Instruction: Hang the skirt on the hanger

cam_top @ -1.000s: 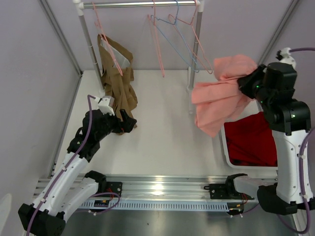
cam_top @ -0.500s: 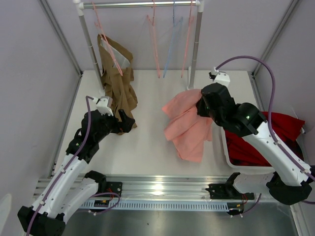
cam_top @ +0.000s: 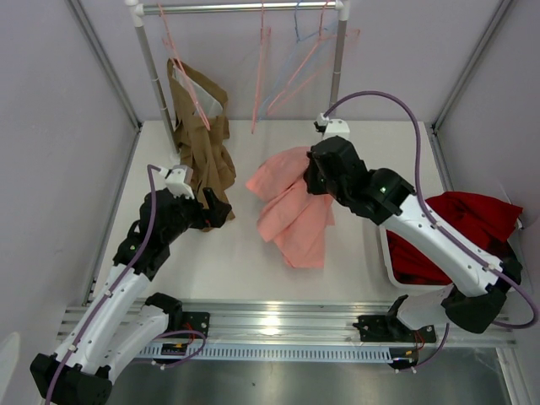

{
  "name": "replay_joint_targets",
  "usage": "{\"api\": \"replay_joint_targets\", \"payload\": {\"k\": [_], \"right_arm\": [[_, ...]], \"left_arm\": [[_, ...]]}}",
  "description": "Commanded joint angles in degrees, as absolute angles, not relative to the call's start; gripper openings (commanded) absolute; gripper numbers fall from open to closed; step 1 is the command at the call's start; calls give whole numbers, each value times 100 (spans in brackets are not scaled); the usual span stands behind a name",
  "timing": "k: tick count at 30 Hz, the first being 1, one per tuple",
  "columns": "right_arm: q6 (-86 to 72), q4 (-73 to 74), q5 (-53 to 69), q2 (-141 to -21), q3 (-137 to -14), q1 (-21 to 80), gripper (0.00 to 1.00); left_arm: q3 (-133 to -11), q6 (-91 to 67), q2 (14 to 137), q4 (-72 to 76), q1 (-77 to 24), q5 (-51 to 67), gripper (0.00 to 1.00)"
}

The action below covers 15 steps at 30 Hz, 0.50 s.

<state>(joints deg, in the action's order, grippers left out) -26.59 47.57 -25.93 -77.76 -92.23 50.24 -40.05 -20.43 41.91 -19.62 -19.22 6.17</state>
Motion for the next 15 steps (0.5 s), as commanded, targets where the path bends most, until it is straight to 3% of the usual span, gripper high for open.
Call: {"api": "replay_joint_targets", "payload": {"k": [1,6,12,13,14,15], "right_arm": [[-2119,3639,-2145,-7971,-9281,4983,0],[-1723,2990,-1531,-8253,-8913,4975,0],[-1582,2331,-581,-8219,-7245,5036,0],[-1599,2233,-545,-8148,-6929,5019,5],[-1634,2206,-536,-8104,-6412,4992,19],[-1670,2250,-510,-8008,-6198,4940,26]], "left_arm": [[-4122,-1916,4201,-1872,-1960,694,99],[-4254,-2039,4298,-1986,-1960,764,99],[-4245,-2574,4376,-2109,-1960,879,99],[-4236,-2627,4420,-2153,-1960,870,99],[-4210,-2680,4464,-2171,-1960,879,99],[-4166,-2776,4543,-2180,-1960,870,99]]}}
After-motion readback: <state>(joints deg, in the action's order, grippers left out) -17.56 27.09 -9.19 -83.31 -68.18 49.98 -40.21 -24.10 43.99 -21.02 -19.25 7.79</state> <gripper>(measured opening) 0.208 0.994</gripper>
